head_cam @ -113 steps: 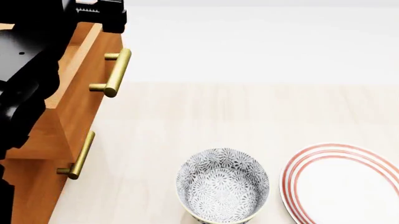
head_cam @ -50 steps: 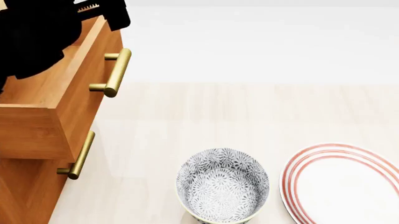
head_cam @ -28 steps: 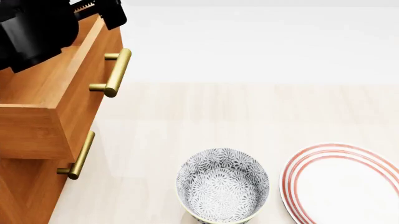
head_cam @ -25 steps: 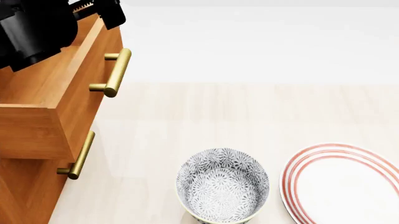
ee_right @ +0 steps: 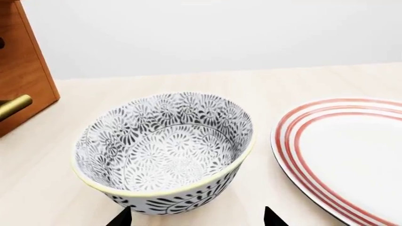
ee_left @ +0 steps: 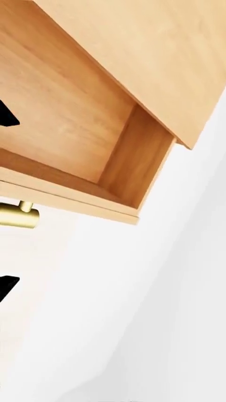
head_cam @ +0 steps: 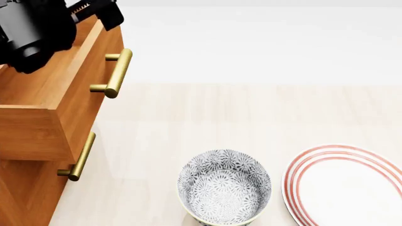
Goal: Open the top drawer of the cabinet.
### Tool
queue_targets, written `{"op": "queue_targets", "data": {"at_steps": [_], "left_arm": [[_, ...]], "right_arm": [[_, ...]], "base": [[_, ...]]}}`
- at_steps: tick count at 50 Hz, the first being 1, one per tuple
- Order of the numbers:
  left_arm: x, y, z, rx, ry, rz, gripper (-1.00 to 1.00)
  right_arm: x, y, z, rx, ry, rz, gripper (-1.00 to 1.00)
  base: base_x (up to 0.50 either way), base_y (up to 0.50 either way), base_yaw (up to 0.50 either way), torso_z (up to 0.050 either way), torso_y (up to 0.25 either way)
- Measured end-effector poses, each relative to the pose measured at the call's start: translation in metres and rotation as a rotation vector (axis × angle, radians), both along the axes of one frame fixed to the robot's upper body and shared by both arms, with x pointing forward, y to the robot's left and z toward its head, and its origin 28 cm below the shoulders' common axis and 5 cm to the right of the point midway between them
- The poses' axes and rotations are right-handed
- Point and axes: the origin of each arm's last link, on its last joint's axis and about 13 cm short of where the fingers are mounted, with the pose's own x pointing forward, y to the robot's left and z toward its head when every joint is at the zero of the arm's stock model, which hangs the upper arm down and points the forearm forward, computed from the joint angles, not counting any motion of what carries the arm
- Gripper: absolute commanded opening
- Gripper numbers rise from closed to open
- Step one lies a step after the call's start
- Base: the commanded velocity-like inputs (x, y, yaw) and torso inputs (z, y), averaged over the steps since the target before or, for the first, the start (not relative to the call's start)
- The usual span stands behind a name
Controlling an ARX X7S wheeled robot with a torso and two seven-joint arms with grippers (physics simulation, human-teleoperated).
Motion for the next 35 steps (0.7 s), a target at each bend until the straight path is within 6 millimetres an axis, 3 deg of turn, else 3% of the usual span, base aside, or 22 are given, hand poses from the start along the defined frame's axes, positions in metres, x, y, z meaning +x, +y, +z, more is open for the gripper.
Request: {"op": "queue_targets", "data": {"at_steps": [35], "left_arm": [[0.0061, 0.0045, -0.0017, -0.086, 0.075, 0.021, 1.0]], "right_arm": [[0.0006, -0.0006, 0.0013, 0.006, 0.005, -0.005, 1.0]], "base": [[0.0, 0.0, 0.0, 0.0, 0.0]]}}
